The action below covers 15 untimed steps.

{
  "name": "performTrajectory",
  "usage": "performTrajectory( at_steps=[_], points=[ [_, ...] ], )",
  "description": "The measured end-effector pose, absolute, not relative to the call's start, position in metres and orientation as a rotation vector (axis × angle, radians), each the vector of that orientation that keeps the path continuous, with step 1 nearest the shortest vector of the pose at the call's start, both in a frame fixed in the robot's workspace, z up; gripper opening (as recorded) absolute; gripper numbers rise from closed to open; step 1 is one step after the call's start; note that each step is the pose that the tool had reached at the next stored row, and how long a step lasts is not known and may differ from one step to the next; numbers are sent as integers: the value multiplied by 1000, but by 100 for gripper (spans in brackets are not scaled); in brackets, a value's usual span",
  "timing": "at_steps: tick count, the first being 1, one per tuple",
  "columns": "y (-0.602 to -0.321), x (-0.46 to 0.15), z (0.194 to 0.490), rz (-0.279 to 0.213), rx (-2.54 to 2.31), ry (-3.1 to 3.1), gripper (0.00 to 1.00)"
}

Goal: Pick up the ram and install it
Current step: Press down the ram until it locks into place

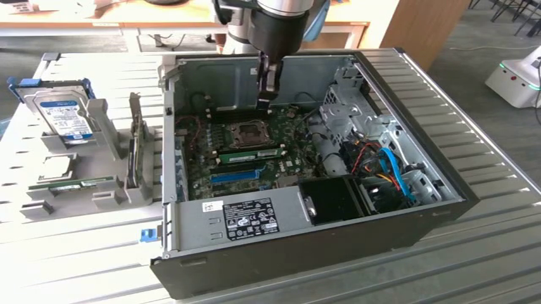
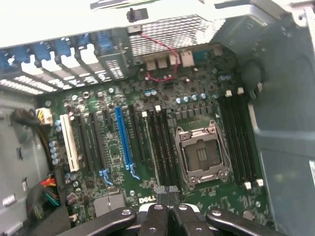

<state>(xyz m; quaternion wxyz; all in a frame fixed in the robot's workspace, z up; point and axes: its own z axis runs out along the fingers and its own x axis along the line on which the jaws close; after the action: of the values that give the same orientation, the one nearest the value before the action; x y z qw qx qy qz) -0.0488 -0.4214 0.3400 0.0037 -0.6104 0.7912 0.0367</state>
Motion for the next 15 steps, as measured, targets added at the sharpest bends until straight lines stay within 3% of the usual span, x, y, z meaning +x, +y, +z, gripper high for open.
performTrajectory(
  at_steps=[15],
  points=[
    [-421,-49,338,112,-1545,2713,11]
  ],
)
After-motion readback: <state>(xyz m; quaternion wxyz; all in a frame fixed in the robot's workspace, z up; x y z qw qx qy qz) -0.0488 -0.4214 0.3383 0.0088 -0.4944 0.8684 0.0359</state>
